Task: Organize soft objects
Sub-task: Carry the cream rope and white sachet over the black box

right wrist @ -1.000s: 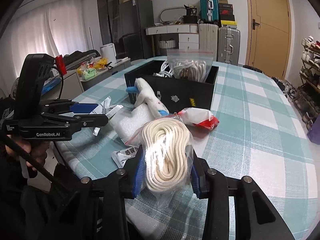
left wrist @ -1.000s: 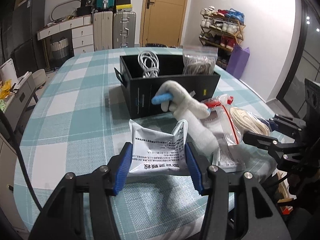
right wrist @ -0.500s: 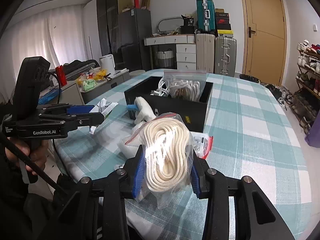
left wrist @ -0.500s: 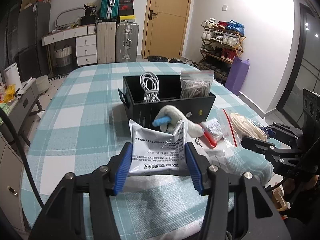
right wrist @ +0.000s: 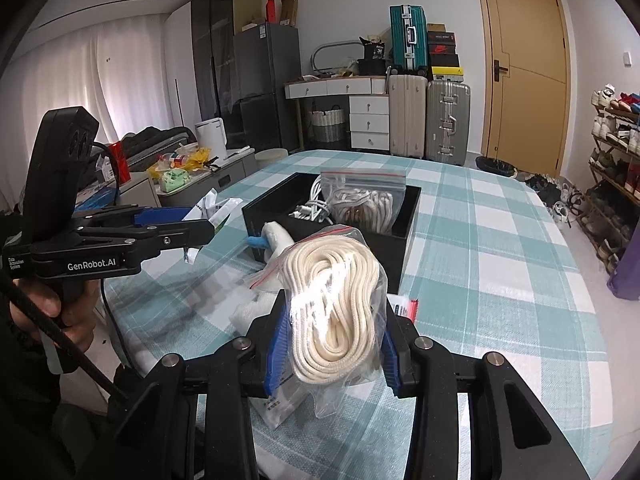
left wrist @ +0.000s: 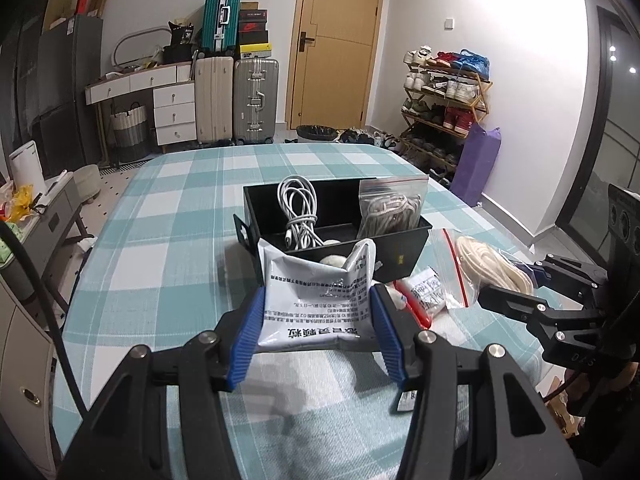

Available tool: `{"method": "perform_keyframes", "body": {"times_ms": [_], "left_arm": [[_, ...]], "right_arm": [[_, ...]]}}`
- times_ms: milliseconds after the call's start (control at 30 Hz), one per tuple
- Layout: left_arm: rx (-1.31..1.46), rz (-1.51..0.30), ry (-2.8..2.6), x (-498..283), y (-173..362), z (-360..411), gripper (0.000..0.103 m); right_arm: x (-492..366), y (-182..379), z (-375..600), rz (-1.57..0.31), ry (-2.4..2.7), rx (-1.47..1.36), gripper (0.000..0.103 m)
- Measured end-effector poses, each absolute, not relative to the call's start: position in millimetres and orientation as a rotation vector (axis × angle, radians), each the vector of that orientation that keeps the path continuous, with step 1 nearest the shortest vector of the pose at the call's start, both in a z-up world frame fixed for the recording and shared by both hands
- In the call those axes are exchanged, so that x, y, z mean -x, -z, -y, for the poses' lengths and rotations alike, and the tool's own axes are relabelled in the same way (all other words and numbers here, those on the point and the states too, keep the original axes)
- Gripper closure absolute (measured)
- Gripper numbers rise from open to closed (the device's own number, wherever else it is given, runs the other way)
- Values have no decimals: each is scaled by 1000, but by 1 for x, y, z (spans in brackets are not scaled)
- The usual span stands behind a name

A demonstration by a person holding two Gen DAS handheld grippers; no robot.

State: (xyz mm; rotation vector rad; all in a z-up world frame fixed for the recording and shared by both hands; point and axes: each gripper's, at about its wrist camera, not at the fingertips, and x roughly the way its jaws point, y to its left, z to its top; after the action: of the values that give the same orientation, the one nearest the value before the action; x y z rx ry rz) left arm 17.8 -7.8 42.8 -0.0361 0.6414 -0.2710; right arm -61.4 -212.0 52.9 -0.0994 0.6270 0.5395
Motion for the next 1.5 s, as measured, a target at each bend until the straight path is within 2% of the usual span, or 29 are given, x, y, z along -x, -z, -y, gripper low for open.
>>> {"method": "perform_keyframes", "body": {"times_ms": [967, 1500], "left_arm": [[13, -647, 229, -73, -53, 16, 51], [8, -676, 225, -106, -47, 16, 51]], "right_arm": [[12, -70, 210, -638, -509, 102, 64], [-43, -65, 193, -679, -533, 105, 64]]}}
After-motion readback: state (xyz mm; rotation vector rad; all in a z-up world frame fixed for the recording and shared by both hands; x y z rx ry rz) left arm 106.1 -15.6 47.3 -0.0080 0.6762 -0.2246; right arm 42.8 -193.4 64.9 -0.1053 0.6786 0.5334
